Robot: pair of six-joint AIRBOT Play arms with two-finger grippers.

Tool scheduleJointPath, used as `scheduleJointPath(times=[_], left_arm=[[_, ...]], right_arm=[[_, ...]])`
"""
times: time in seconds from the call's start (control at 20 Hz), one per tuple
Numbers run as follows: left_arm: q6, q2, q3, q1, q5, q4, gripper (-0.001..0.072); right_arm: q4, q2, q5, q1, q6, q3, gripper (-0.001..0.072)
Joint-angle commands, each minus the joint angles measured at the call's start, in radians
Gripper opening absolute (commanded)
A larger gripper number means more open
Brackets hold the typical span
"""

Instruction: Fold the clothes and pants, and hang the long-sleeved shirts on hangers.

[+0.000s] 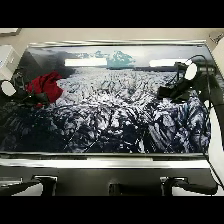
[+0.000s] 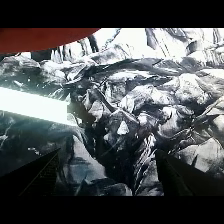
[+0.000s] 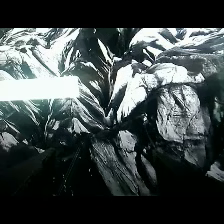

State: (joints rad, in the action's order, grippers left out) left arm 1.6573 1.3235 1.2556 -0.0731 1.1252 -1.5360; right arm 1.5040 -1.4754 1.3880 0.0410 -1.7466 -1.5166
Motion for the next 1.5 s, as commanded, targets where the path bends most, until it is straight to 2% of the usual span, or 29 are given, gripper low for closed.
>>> scheduleJointPath(times=[0.0, 0.45, 0.6, 0.9, 1.05, 1.2, 1.25, 1.3, 1.35, 1.4, 1.45], left_arm=[[0.000, 0.001, 0.000, 0.000, 0.000, 0.000, 0.0716], [0.000, 0.001, 0.000, 0.000, 0.000, 0.000, 0.0717], [0.000, 0.001, 0.000, 0.000, 0.000, 0.000, 0.0716], [0.003, 0.001, 0.000, 0.000, -0.036, 0.000, 0.0716], [0.003, 0.014, 0.000, 0.000, -0.197, 0.050, 0.0716], [0.000, 0.085, 0.058, -0.006, -0.586, 0.082, 0.0720], [0.004, 0.160, 0.163, -0.024, -0.616, 0.078, 0.0720], [0.026, 0.253, 0.306, -0.050, -0.544, 0.077, 0.0720], [0.066, 0.369, 0.482, -0.086, -0.403, 0.073, 0.0719], [0.136, 0.480, 0.649, -0.121, -0.242, 0.050, 0.0719], [0.243, 0.595, 0.816, -0.161, -0.056, 0.036, 0.0719]], right_arm=[[0.000, -0.001, 0.000, 0.001, 0.000, 0.000, 0.0697], [0.000, -0.001, -0.001, 0.001, 0.000, 0.000, 0.0697], [-0.001, -0.001, -0.091, 0.001, 0.000, 0.000, 0.0697], [0.000, 0.000, -0.089, 0.001, 0.000, 0.000, 0.0697], [-0.001, 0.000, -0.132, 0.001, 0.000, 0.000, 0.0697], [-0.002, 0.000, -0.203, 0.001, 0.000, 0.000, 0.0696], [-0.003, 0.000, -0.212, 0.001, 0.000, 0.000, 0.0696], [-0.003, 0.000, -0.212, 0.001, 0.000, 0.000, 0.0695], [-0.003, 0.000, -0.208, 0.001, 0.000, 0.000, 0.0695], [-0.003, 0.000, -0.207, 0.001, 0.001, 0.000, 0.0694], [-0.003, 0.000, -0.209, 0.001, 0.001, 0.000, 0.0687]])
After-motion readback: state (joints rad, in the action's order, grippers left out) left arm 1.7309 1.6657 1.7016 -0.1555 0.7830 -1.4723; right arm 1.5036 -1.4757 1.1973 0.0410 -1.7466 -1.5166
